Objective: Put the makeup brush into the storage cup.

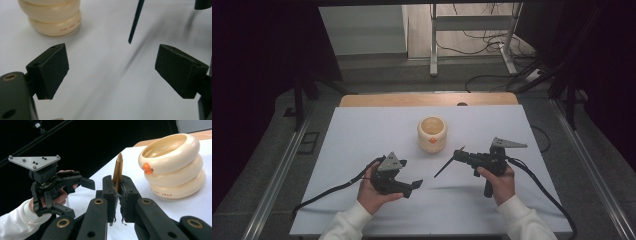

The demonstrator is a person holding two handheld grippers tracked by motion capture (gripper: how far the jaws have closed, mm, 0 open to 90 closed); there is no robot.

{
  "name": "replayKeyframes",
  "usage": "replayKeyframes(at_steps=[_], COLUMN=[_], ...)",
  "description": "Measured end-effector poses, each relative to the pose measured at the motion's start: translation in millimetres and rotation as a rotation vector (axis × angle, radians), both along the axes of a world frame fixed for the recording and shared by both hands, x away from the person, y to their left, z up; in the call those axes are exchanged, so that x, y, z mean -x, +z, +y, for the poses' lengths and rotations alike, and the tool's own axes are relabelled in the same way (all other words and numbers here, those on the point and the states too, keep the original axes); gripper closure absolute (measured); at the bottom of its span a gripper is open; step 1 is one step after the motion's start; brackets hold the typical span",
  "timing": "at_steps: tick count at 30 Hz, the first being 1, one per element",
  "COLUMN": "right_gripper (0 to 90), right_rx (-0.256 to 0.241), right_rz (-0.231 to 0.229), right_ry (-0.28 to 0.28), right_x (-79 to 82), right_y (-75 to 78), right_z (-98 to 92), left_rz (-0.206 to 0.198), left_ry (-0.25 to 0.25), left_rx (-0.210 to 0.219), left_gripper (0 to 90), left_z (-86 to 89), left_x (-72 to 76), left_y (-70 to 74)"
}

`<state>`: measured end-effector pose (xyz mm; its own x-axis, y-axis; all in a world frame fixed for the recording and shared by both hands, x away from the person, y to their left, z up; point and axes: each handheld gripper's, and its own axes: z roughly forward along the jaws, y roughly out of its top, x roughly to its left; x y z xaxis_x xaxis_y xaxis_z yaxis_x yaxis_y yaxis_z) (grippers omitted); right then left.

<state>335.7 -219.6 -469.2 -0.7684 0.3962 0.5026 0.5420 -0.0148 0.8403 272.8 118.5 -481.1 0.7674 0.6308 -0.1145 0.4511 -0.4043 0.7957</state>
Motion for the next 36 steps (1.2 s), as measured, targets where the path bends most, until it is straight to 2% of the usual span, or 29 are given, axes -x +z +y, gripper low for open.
replayKeyframes(at_steps=[2, 10, 16, 21, 23, 24, 33, 36], right_gripper=[83.5, 83.5, 83.5, 83.5, 83.5, 83.5, 83.5, 83.5], right_rx=[0.001, -0.001, -0.002, 0.004, 0.009, 0.012, 0.024, 0.025], right_rz=[-0.002, -0.012, -0.013, -0.015, -0.016, -0.015, -0.028, -0.032], right_ry=[-0.003, -0.012, -0.016, -0.02, -0.02, -0.02, -0.025, -0.031], right_x=[0.1, 0.1, 0.1, -0.2, -0.4, -0.5, -0.1, 0.1], right_y=[0.3, 2.8, 4.0, 3.7, 3.4, 3.2, 5.2, 6.3], right_z=[-0.7, -4.0, -5.5, -5.9, -5.9, -6.0, -8.5, -9.8], left_rz=[-0.001, 0.012, 0.018, 0.023, 0.028, 0.024, 0.052, 0.053], left_ry=[0.01, 0.073, 0.143, 0.196, 0.209, 0.212, 0.242, 0.252], left_rx=[-0.01, 0.0, -0.004, 0.018, 0.019, -0.004, 0.003, -0.011], left_gripper=[12.2, 12.8, 13.0, 13.4, 13.5, 13.3, 13.1, 12.7], left_z=[4.6, 36.5, 66.9, 88.0, 91.8, 93.6, 101.1, 102.0], left_x=[1.4, 12.0, 22.6, 27.8, 28.2, 28.7, 32.2, 33.4], left_y=[-0.8, -6.3, -13.5, -17.9, -19.8, -20.5, -26.7, -28.0])
